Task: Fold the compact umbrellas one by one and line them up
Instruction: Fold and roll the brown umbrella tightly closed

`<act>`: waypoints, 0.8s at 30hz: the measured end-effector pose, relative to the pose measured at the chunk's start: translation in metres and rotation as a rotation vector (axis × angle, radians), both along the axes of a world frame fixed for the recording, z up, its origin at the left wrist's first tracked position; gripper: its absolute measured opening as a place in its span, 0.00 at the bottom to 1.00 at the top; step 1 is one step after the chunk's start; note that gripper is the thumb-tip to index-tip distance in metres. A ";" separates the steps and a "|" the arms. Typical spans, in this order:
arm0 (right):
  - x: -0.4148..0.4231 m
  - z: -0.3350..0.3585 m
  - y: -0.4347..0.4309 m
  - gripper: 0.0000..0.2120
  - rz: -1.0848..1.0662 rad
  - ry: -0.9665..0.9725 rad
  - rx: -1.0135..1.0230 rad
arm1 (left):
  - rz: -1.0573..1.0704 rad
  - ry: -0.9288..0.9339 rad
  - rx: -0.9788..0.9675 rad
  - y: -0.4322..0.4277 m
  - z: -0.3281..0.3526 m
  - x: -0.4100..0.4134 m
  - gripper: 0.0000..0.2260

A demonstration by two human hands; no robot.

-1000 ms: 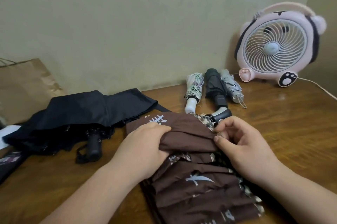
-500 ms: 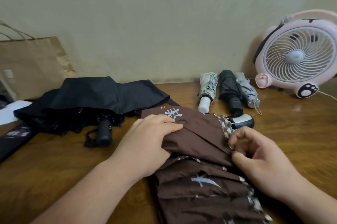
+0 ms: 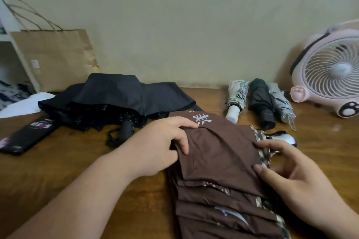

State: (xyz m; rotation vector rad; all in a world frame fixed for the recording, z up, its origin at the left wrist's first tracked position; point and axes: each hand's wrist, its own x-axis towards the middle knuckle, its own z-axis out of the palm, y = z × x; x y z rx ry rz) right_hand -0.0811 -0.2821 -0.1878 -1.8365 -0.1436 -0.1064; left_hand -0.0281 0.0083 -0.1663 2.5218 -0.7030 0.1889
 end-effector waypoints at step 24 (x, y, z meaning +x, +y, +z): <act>0.096 0.032 0.014 0.06 -0.281 -0.016 -0.295 | 0.063 0.008 -0.116 0.004 -0.012 0.006 0.34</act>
